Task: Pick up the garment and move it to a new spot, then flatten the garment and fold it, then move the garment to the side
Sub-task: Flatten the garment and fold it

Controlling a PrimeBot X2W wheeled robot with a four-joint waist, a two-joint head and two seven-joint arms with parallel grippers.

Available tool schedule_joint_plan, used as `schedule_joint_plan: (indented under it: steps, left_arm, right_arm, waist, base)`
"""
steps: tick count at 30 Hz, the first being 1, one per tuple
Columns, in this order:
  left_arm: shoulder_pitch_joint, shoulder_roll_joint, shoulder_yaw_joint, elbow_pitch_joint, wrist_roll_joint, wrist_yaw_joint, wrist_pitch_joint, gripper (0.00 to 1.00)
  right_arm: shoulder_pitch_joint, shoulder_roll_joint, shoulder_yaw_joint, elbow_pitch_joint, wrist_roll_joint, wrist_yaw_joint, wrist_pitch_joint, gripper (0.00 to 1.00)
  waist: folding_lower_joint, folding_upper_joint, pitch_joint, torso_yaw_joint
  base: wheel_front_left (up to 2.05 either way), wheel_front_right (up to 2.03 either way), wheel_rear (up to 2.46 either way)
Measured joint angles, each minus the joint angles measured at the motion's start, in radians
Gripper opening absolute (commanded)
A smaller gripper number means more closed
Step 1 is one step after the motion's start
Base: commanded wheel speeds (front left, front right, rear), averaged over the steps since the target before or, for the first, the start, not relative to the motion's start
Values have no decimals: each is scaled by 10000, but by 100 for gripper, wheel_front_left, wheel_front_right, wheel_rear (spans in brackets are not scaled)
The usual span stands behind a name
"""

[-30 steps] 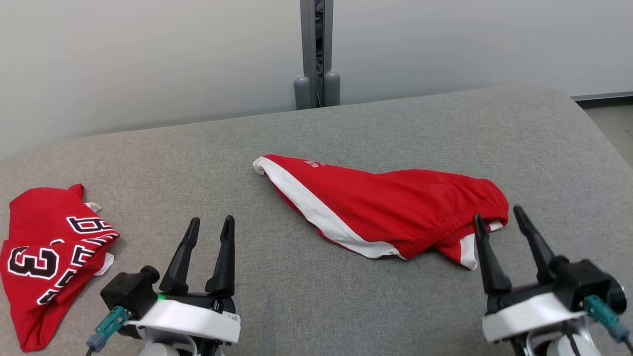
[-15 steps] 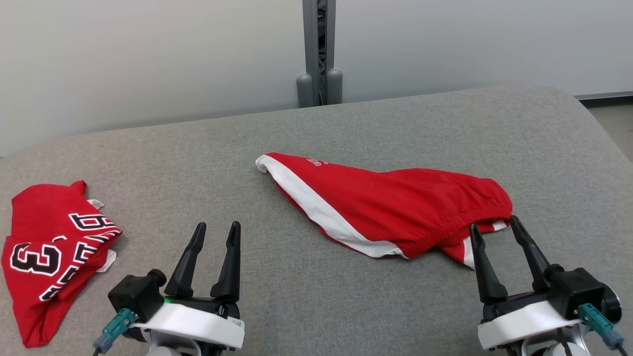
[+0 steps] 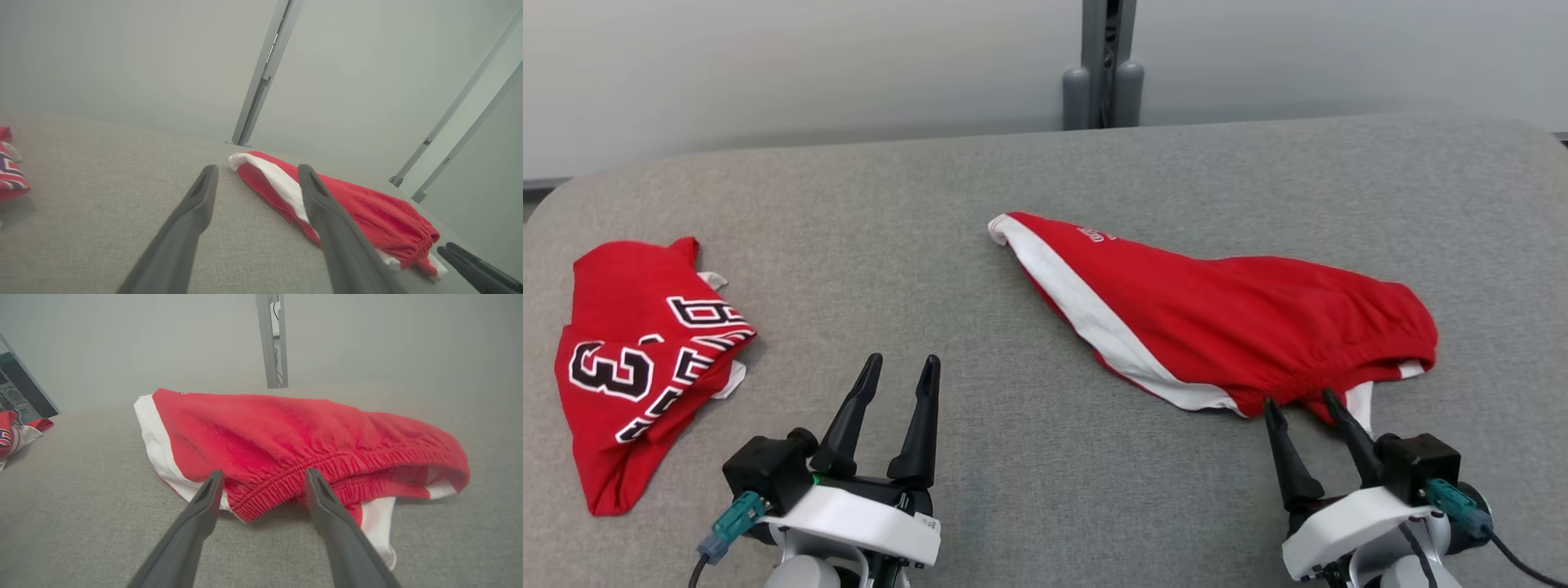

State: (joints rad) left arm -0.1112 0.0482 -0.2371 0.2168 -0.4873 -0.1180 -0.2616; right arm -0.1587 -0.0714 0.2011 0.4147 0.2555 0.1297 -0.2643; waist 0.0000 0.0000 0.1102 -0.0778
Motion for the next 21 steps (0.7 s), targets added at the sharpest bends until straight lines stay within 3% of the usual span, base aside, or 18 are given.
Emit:
schedule_joint_plan:
  steps: [9,21]
  left_arm:
    - [-273,2,-153,140,182,-52,0,100]
    - [-332,-2,-173,169,221,-86,0,100]
  right_arm:
    - [-959,35,483,1887,1072,0,0,100]
    - [-1161,6,761,2332,1513,0,0,100]
  waist:
    - [0,0,467,647]
    - [0,0,567,857]
  base:
    - [0,0,0]
    - [0,0,0]
